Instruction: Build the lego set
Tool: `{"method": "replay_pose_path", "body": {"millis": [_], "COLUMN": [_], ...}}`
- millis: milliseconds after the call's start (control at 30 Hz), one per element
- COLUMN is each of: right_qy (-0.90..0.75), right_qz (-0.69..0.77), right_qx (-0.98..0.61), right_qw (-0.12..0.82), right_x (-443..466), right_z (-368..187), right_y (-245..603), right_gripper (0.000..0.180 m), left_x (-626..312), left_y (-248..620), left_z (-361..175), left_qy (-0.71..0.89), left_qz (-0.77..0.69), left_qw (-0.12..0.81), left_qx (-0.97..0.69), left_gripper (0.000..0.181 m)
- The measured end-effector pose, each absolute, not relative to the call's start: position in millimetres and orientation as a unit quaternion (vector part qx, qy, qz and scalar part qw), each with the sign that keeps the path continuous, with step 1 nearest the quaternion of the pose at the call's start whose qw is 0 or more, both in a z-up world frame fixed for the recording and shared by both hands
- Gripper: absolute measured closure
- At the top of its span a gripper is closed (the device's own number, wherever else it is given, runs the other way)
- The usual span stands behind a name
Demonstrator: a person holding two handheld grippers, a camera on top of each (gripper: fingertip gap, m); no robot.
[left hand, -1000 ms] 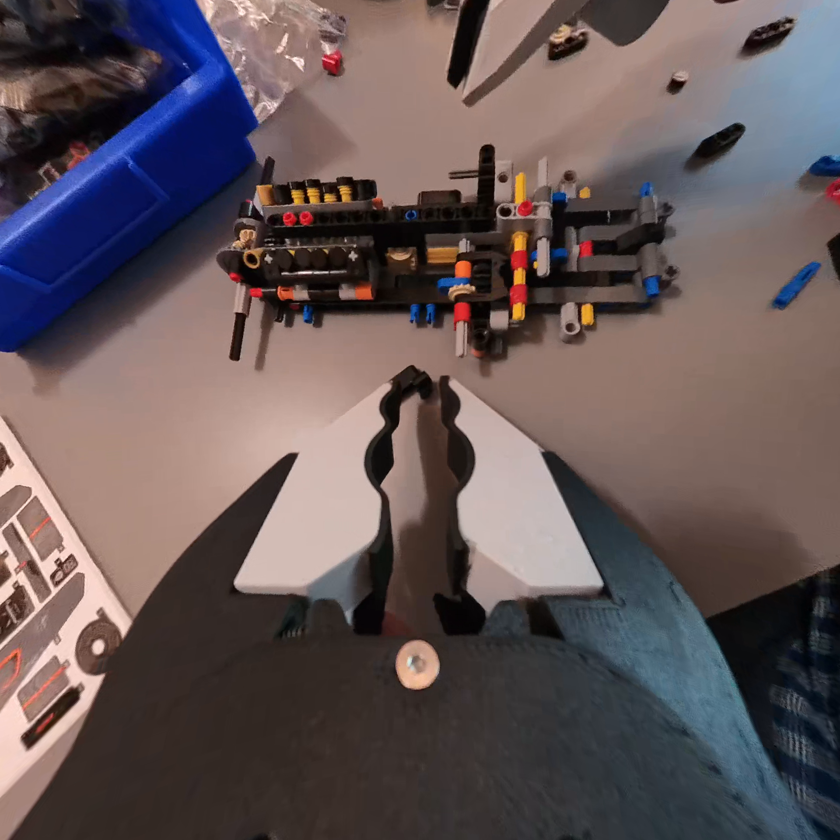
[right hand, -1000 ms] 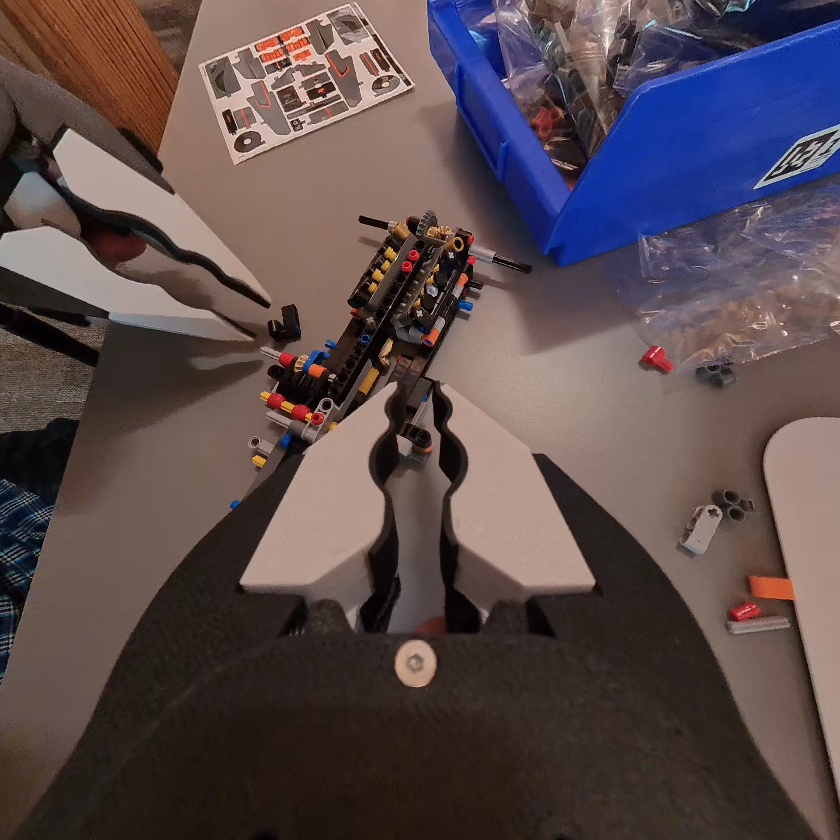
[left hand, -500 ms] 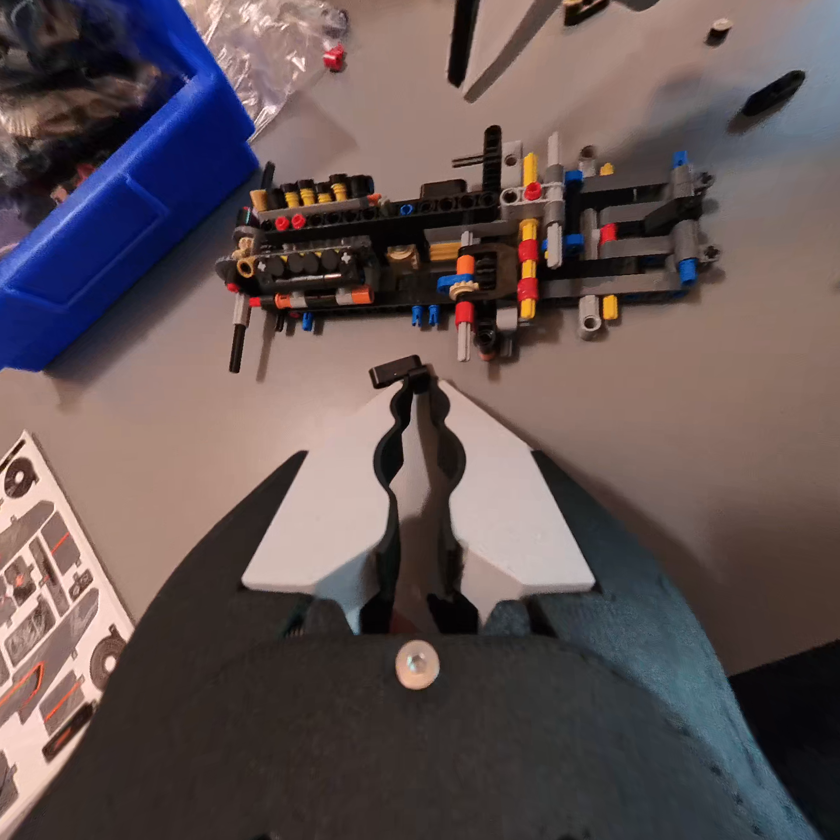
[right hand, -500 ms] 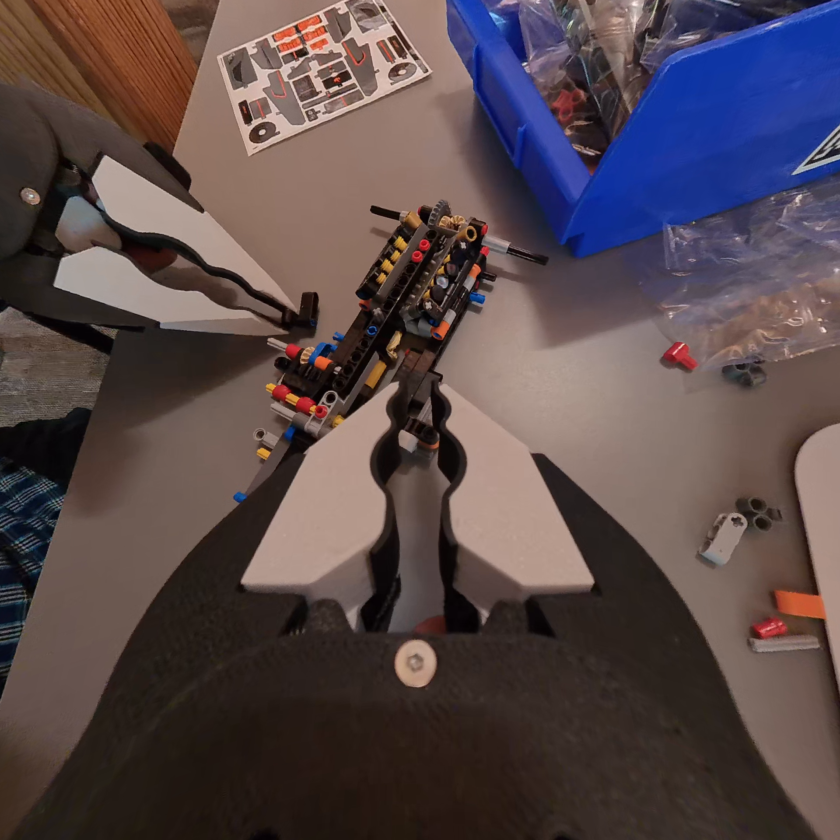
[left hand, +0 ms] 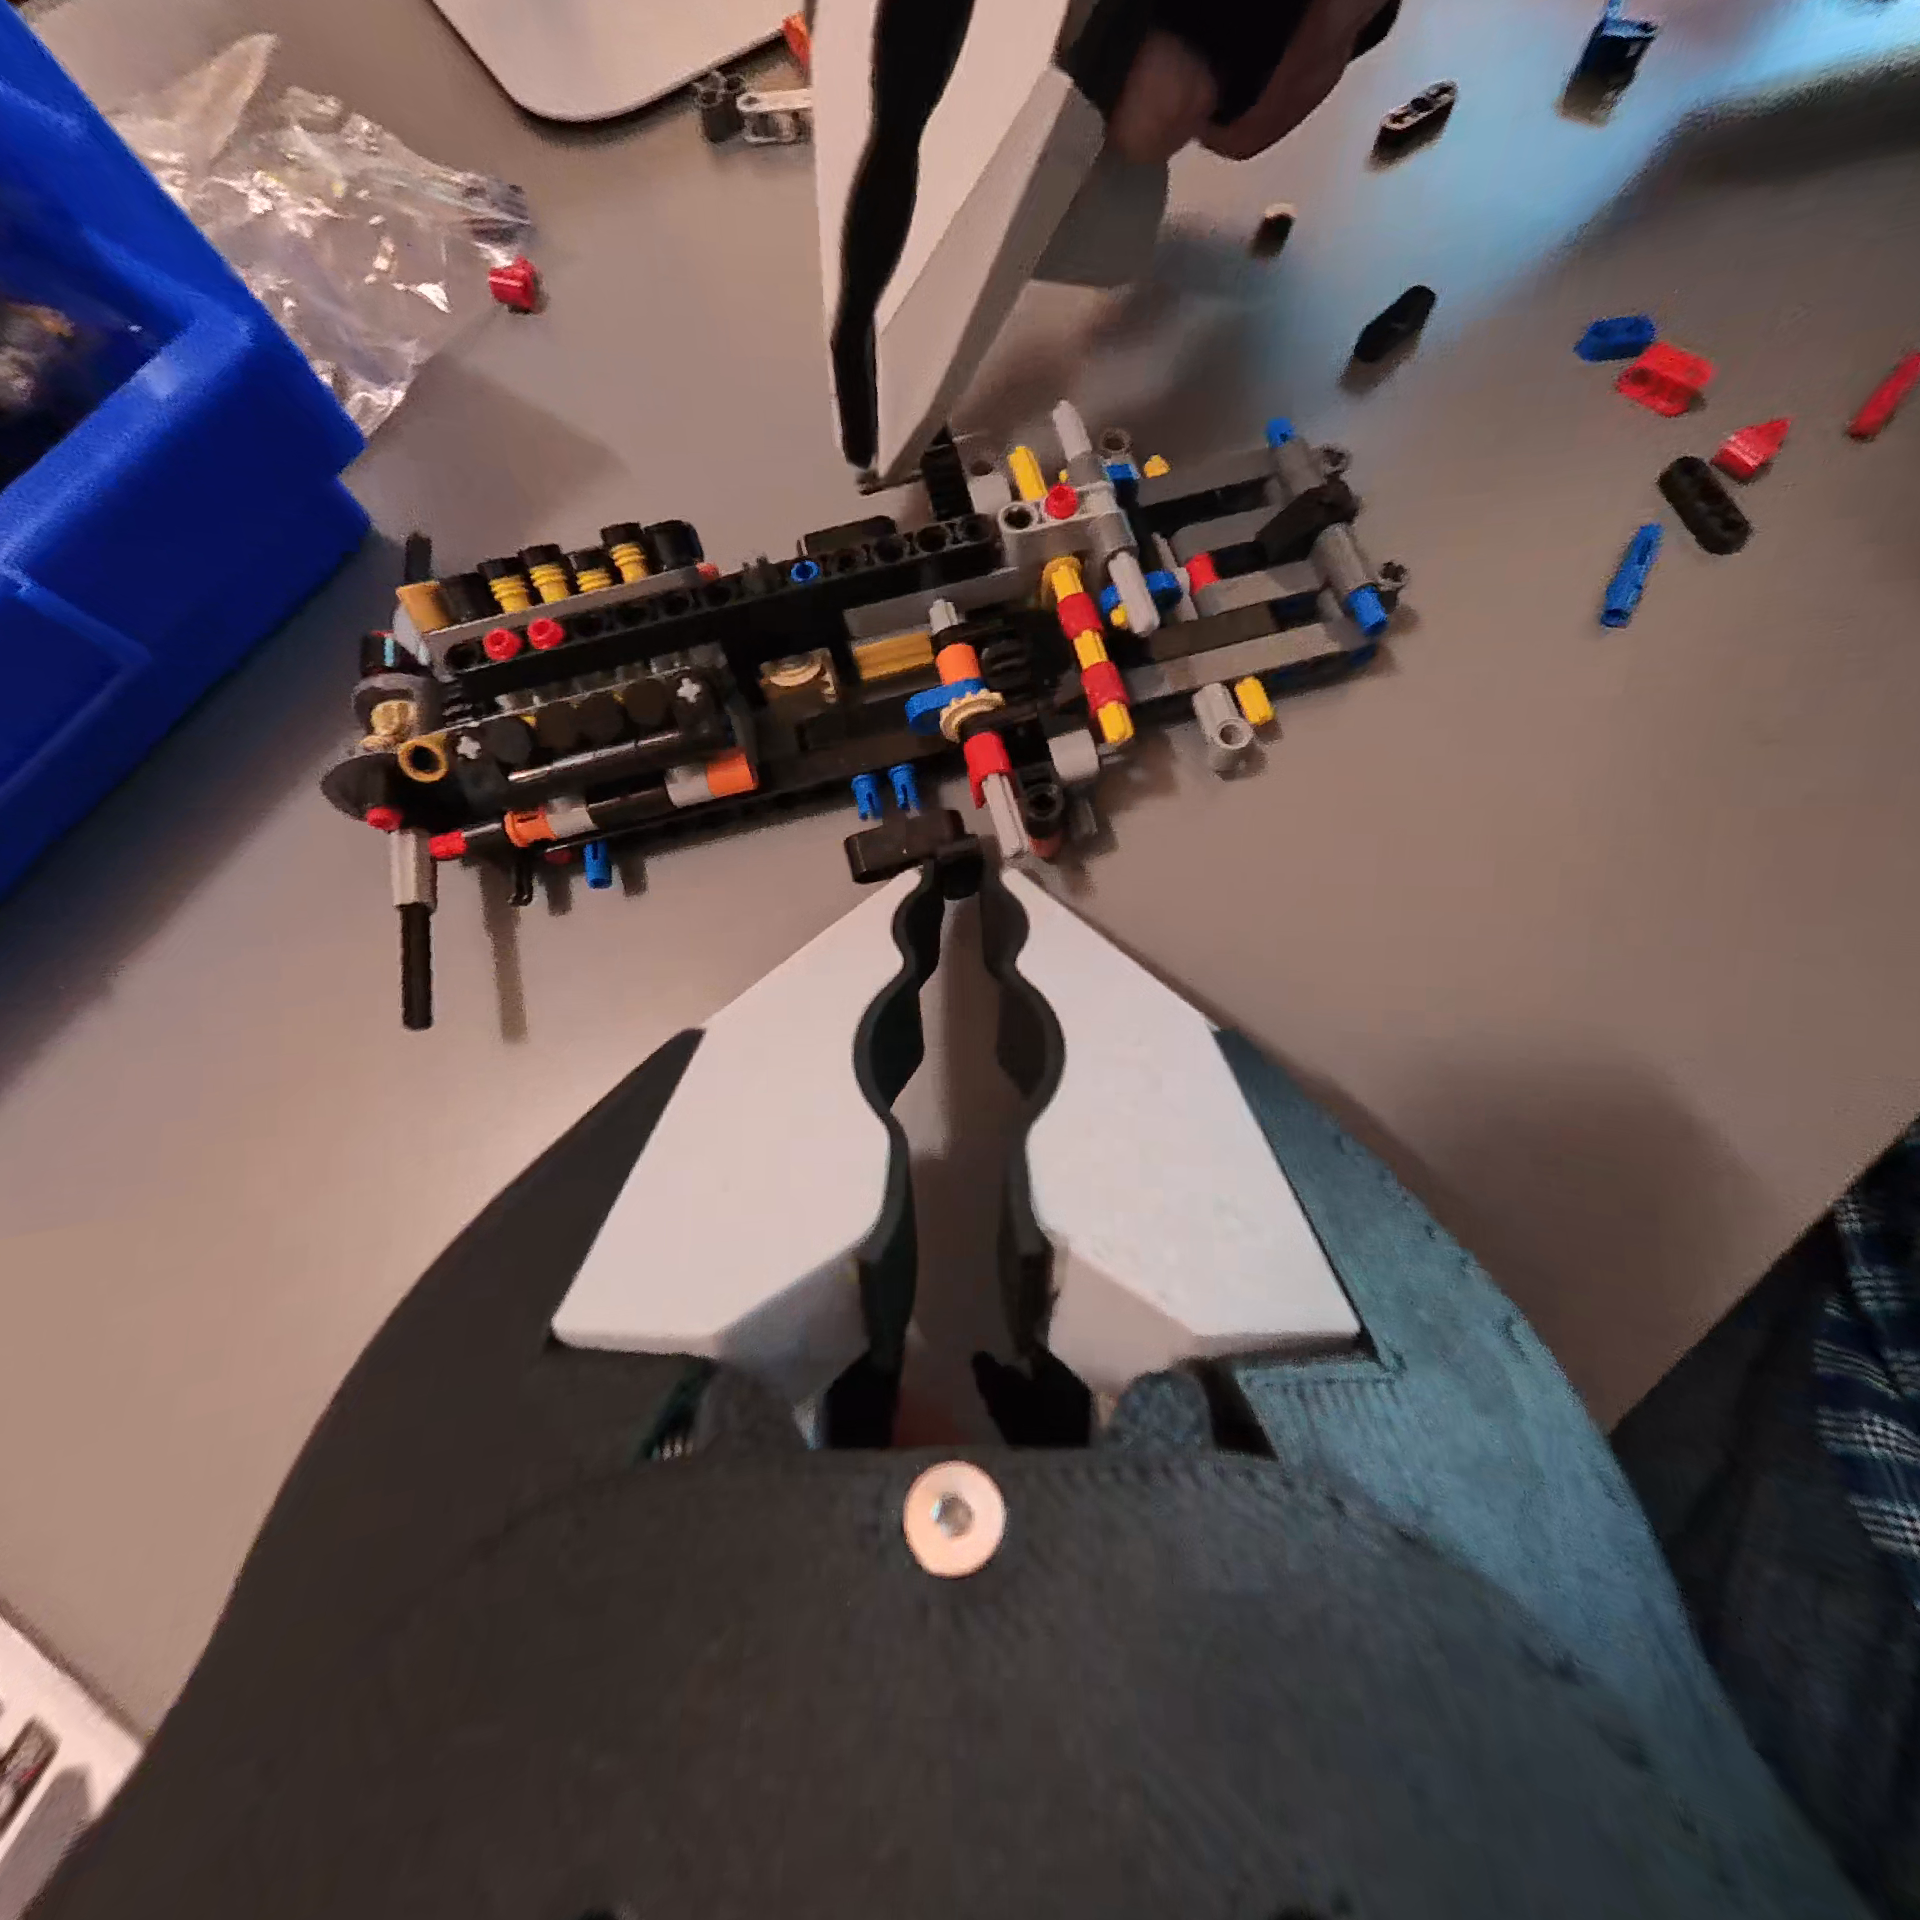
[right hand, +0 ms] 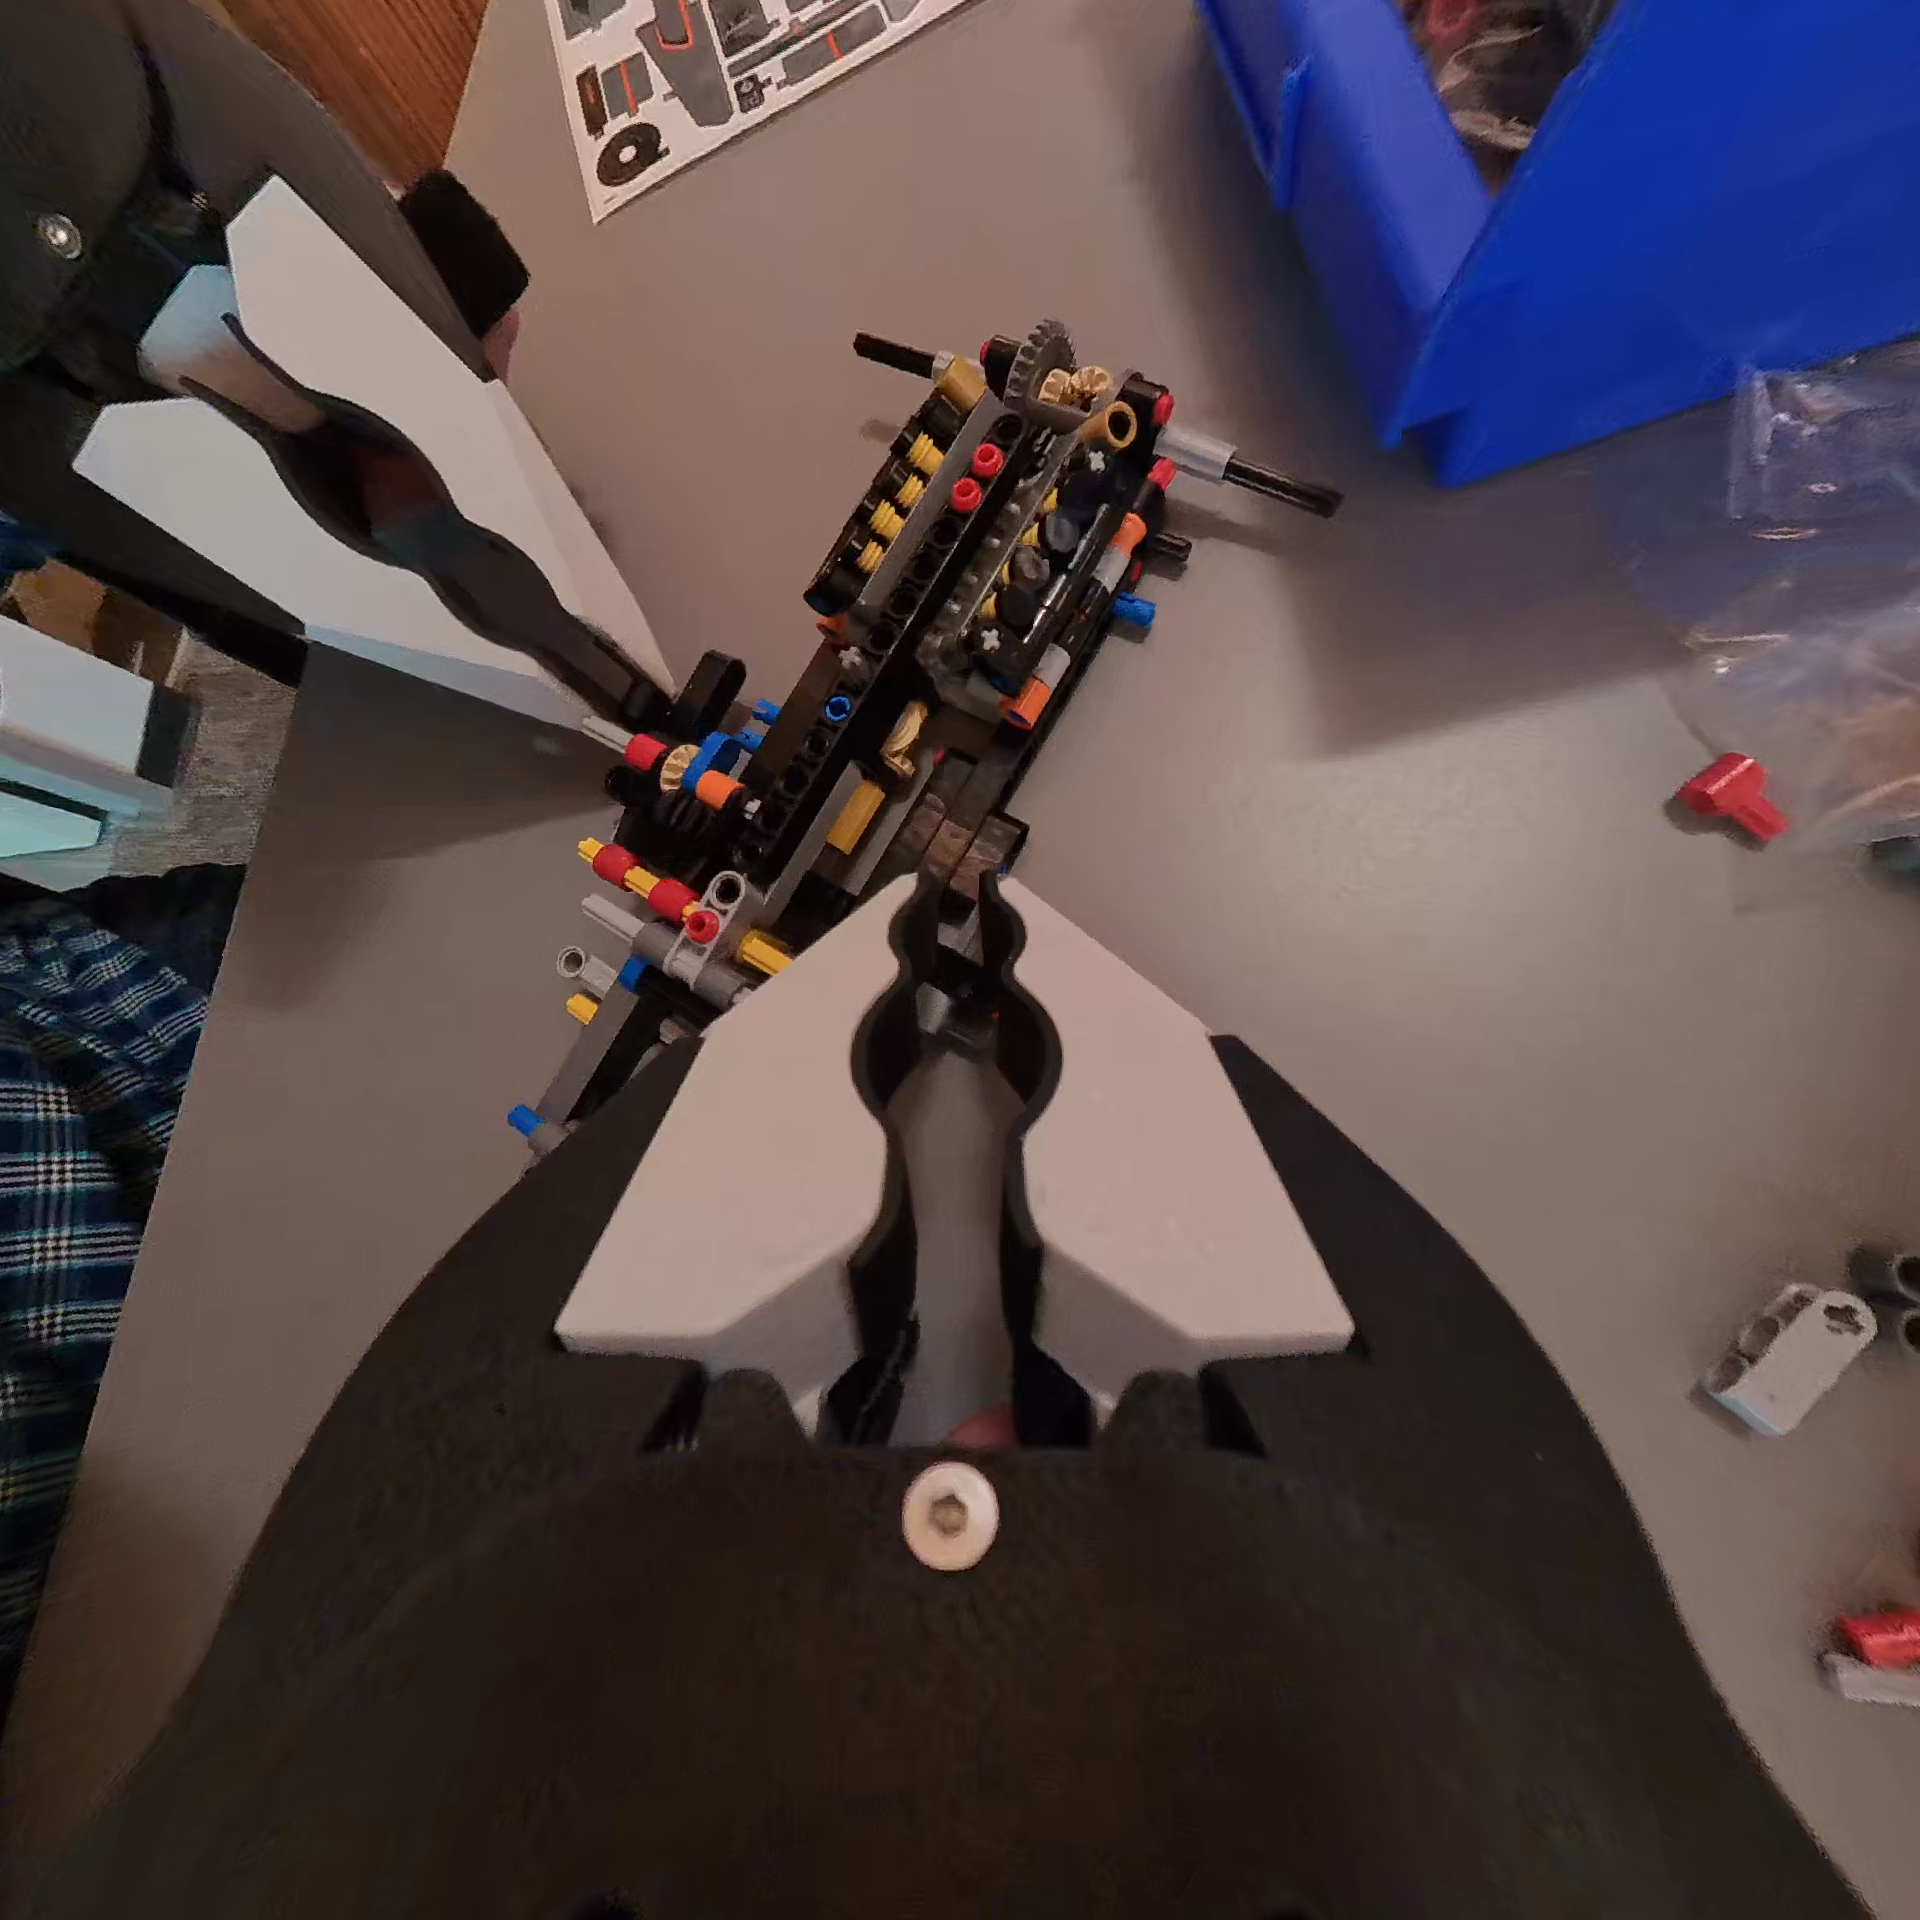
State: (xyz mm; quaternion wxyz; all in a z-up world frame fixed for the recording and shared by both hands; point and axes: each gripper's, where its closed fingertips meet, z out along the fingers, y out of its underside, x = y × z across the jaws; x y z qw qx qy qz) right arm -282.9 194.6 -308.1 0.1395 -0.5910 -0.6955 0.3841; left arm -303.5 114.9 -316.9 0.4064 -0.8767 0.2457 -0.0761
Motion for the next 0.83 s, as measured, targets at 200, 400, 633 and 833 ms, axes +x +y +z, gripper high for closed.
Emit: {"method": "replay_pose_path", "body": {"millis": [200,400,633,833], "right_qy": [-0.697,-0.700,-0.703,-0.697], "right_qz": [0.389,0.392,0.397,0.388], "right_qx": [-0.588,-0.583,-0.578,-0.584], "right_qw": [0.132,0.128,0.123,0.145], "right_x": [-284.3,-284.8,-285.0,-287.7], "right_z": [-310.3,-310.9,-314.3,-312.6], "right_y": [194.7,193.4,188.5,199.8], "right_gripper": [0.176,0.178,0.180,0.179], "left_x": [-300.2,-302.0,-300.3,-299.9], "left_y": [116.3,119.9,120.5,121.0], "left_z": [-320.0,-320.0,-323.1,-322.2], "left_qy": [0.264,0.278,0.287,0.291], "left_qz": [-0.102,-0.100,-0.095,-0.082], "left_qw": [0.399,0.399,0.391,0.398], "left_qx": [-0.873,-0.868,-0.869,-0.866], "left_gripper": [0.175,0.174,0.175,0.175]}}
